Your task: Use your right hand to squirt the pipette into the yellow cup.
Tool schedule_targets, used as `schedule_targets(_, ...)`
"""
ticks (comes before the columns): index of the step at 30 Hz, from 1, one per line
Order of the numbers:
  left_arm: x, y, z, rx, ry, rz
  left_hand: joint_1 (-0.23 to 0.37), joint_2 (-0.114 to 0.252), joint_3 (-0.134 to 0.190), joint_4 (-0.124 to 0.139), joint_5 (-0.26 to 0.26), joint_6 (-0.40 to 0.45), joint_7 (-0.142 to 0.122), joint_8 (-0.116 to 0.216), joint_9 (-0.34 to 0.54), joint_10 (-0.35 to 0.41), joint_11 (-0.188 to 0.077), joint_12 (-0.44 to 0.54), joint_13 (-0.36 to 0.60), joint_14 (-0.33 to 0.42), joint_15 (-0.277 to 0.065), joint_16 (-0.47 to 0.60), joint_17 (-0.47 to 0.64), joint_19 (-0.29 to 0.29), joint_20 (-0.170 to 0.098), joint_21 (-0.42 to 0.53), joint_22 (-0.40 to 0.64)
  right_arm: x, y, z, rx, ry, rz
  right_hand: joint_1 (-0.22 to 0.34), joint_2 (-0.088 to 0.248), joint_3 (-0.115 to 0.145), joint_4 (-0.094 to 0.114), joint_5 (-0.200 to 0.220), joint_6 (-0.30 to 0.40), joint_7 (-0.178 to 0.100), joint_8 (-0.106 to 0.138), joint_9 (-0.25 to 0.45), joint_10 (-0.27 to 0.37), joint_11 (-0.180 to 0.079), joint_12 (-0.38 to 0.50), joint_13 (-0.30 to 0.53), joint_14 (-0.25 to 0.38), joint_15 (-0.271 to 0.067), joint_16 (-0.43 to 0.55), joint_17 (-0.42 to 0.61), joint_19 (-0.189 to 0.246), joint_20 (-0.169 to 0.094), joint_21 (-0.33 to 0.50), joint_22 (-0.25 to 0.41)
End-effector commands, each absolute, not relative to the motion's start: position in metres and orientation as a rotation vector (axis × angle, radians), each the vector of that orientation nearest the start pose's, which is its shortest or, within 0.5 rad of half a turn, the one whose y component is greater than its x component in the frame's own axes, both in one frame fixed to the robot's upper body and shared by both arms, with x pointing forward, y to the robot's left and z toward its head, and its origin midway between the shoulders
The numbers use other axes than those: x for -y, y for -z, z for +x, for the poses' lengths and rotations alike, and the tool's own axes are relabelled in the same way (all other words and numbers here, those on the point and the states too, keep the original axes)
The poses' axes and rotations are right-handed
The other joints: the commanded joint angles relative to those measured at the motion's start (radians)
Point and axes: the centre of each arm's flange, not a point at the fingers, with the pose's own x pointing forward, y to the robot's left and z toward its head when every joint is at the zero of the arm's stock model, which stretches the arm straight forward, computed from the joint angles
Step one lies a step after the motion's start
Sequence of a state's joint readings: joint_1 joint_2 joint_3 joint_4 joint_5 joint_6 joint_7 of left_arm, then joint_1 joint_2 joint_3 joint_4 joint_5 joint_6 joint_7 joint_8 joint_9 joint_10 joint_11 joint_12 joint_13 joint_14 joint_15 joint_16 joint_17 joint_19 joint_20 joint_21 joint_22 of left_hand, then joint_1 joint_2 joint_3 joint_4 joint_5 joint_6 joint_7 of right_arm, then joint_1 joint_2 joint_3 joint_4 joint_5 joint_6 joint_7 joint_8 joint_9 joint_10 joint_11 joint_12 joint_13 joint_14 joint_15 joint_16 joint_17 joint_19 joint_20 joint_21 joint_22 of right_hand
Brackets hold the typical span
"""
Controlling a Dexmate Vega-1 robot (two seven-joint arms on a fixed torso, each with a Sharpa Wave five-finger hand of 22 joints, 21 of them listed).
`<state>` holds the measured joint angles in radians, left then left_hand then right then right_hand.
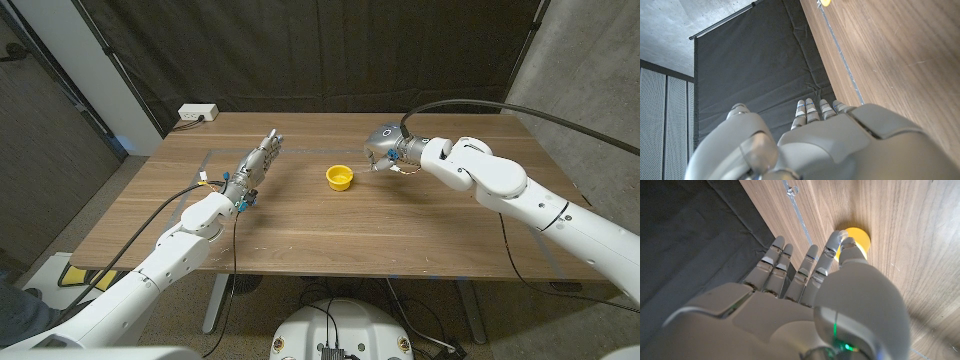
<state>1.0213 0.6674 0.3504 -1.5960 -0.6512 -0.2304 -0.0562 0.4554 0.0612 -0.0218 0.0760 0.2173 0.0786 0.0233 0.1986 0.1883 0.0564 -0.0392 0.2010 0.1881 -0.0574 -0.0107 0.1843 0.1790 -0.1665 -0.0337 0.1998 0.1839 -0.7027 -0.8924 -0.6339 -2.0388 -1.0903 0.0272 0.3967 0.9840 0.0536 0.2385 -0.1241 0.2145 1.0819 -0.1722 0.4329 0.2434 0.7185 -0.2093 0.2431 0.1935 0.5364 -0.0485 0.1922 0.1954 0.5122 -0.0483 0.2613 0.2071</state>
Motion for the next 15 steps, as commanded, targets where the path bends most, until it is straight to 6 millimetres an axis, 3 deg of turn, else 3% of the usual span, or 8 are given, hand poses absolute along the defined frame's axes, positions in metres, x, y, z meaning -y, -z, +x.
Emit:
schedule_targets(1, -0.2716, 0.0440, 0.5952, 0.577, 0.349, 0.075, 0.005, 0.005, -0.006, 0.000, 0.000, 0.000, -0.002, 0.002, 0.002, -0.004, 0.003, 0.004, 0.004, -0.007, -0.003, 0.003, 0.003, -0.058, -0.018, 0.002, 0.003, 0.1528, -0.0504, 0.5294, 0.766, -0.079, -2.172, -0.003, 0.008, -0.006, 0.005, 0.000, -0.015, -0.015, -0.005, 0.000, 0.005, 0.000, 0.006, 0.001, 0.011, -0.095, 0.004, 0.003, 0.006, -0.072, 0.003, 0.002)
schedule_targets(11, -0.2707, 0.0447, 0.5972, 0.575, 0.355, 0.068, 0.006, 0.007, -0.007, 0.000, -0.001, 0.000, -0.002, 0.002, 0.002, -0.001, 0.000, 0.005, 0.004, -0.006, -0.003, 0.004, 0.003, -0.062, -0.016, 0.002, 0.003, 0.1545, -0.0510, 0.5260, 0.772, -0.074, -2.170, -0.018, 0.008, -0.018, 0.011, -0.009, -0.108, -0.027, -0.049, -0.007, -0.028, 0.003, -0.011, 0.000, 0.009, -0.090, 0.002, 0.002, 0.003, -0.065, 0.002, 0.001)
schedule_targets(15, -0.2708, 0.0446, 0.5984, 0.574, 0.358, 0.065, 0.006, 0.007, -0.008, 0.000, -0.001, 0.001, -0.002, 0.003, 0.002, -0.001, 0.001, 0.005, 0.004, -0.006, -0.002, 0.004, 0.003, -0.064, -0.012, 0.001, 0.003, 0.1542, -0.0507, 0.5256, 0.767, -0.072, -2.170, -0.019, 0.007, -0.019, 0.011, -0.010, -0.120, -0.030, -0.055, -0.008, -0.037, 0.005, -0.015, -0.001, 0.007, -0.089, 0.000, 0.001, -0.001, -0.063, 0.000, 0.001)
